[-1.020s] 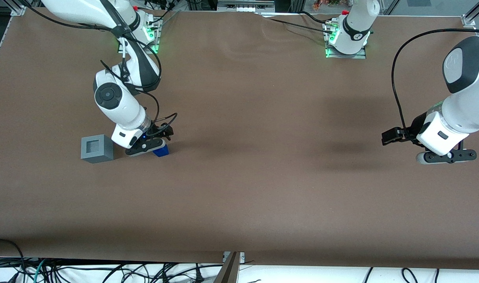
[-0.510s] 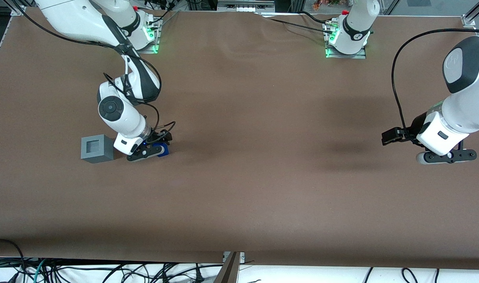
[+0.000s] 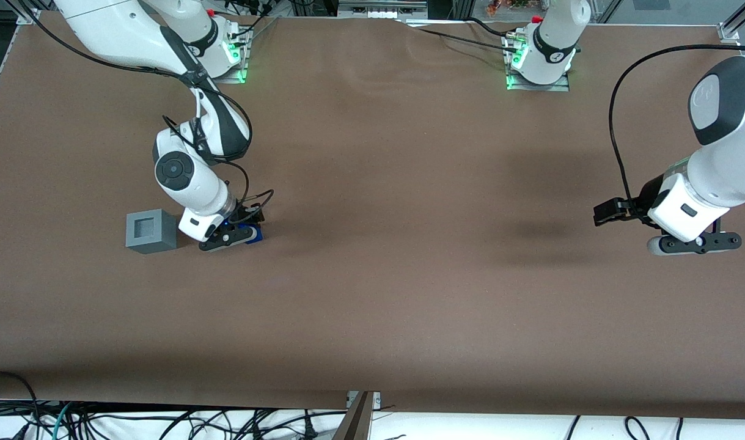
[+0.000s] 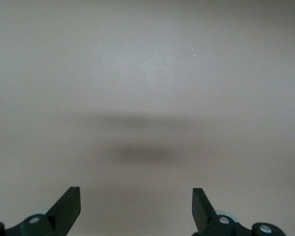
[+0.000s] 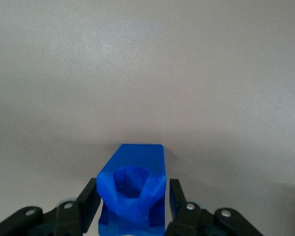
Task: Insert blue part into gray base with right arm
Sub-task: 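Close the right gripper on the blue part and lift it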
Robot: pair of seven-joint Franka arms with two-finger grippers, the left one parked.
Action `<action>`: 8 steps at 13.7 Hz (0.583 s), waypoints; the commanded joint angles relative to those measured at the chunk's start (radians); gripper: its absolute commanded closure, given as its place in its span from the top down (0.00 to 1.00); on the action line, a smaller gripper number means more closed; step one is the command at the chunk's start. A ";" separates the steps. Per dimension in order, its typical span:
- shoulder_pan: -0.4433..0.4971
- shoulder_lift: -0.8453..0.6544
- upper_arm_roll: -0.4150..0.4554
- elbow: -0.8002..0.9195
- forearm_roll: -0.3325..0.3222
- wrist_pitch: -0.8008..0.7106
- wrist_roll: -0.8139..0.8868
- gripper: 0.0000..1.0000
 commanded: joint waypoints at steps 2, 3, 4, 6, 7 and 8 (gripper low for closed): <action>-0.007 0.003 0.004 0.000 -0.012 0.008 0.002 0.50; -0.007 0.002 0.004 0.001 -0.012 0.006 0.000 0.42; -0.009 0.002 0.003 0.004 -0.010 0.003 -0.003 0.34; -0.010 -0.012 -0.015 0.010 -0.010 -0.013 -0.008 0.28; -0.012 -0.029 -0.028 0.010 -0.010 -0.030 -0.009 0.27; -0.012 -0.058 -0.043 0.010 -0.010 -0.053 -0.011 0.27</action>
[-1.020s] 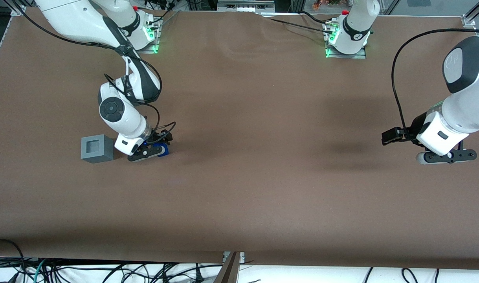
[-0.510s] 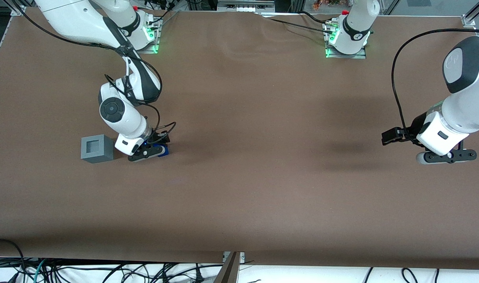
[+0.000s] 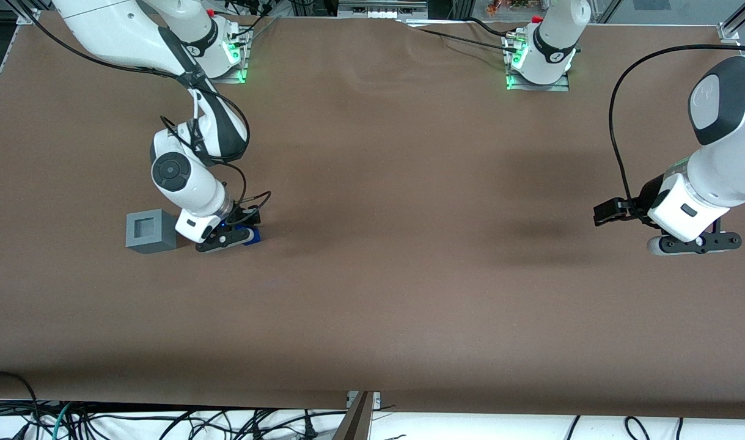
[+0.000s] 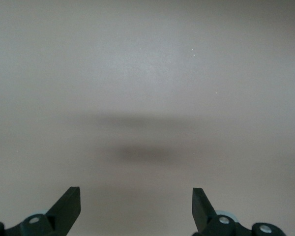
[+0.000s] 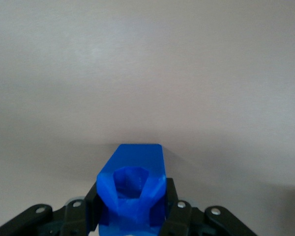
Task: Insert blue part into gray base with right arm
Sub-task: 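Carry the blue part over the gray base's square hole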
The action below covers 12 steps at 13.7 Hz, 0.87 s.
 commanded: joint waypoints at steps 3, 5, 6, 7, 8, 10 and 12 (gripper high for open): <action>-0.010 -0.152 -0.077 0.031 -0.010 -0.228 -0.021 0.27; -0.010 -0.212 -0.135 0.060 -0.007 -0.357 -0.087 0.27; -0.011 -0.238 -0.173 0.062 0.000 -0.381 -0.134 0.27; -0.011 -0.260 -0.202 0.058 0.002 -0.387 -0.176 0.27; -0.011 -0.272 -0.230 0.058 0.002 -0.407 -0.225 0.28; -0.013 -0.303 -0.279 0.048 0.013 -0.418 -0.303 0.28; -0.013 -0.309 -0.322 0.040 0.048 -0.431 -0.372 0.28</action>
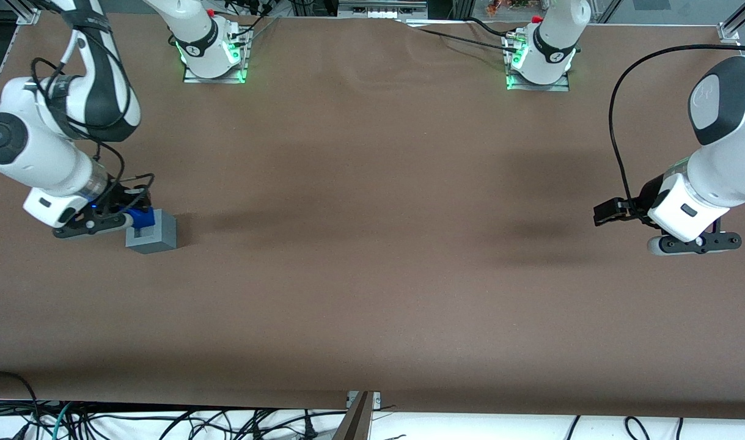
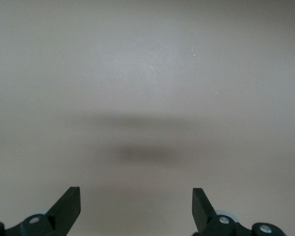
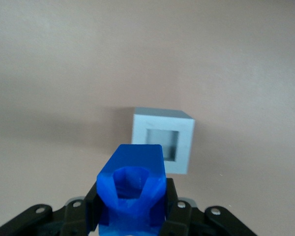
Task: Insert blue part into gray base with right arm
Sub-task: 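Carry the blue part over the gray base's square hole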
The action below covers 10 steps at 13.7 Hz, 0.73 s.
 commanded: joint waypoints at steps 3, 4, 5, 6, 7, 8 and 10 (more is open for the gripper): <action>0.000 0.007 -0.056 -0.025 0.102 0.017 -0.124 0.28; -0.003 0.019 -0.056 -0.023 0.105 0.042 -0.124 0.28; -0.009 0.038 -0.056 -0.018 0.105 0.060 -0.124 0.28; -0.021 0.053 -0.056 -0.017 0.106 0.072 -0.124 0.28; -0.027 0.075 -0.056 -0.017 0.106 0.098 -0.124 0.28; -0.038 0.096 -0.056 -0.018 0.106 0.120 -0.124 0.28; -0.049 0.115 -0.056 -0.018 0.106 0.129 -0.124 0.28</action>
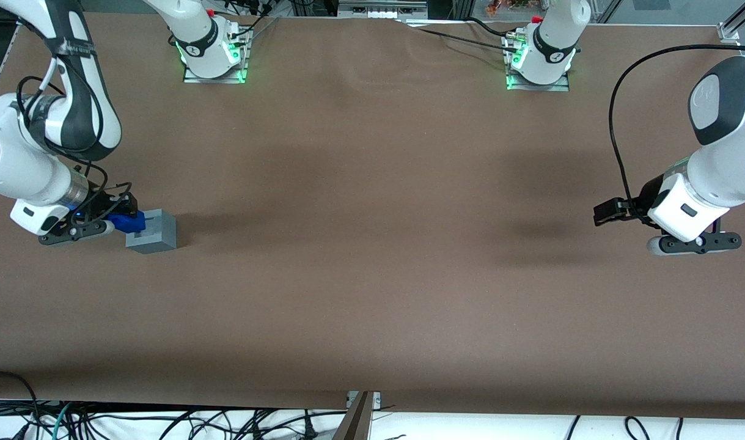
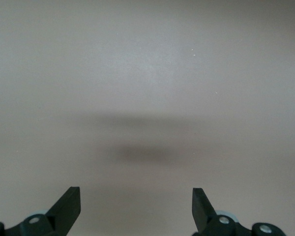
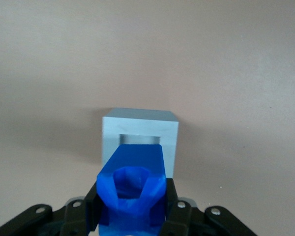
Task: Insert blue part into gray base with right arm
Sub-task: 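Carry the blue part over the gray base's square hole, then lower the blue part into the hole and open the right gripper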
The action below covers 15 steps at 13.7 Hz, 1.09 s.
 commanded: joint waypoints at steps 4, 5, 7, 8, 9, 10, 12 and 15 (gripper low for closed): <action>-0.021 0.029 0.002 0.001 0.021 0.029 -0.009 0.28; -0.021 0.030 0.002 0.001 0.021 0.027 -0.007 0.28; -0.021 0.029 0.003 -0.001 0.029 0.024 -0.004 0.28; -0.020 0.029 0.008 -0.002 0.029 0.026 -0.005 0.28; -0.020 0.029 0.010 -0.004 0.029 0.027 -0.005 0.28; -0.017 0.029 0.010 -0.005 0.029 0.029 -0.004 0.28; -0.015 0.029 0.011 -0.007 0.030 0.027 -0.002 0.28; -0.012 0.037 0.014 -0.005 0.030 0.032 0.013 0.28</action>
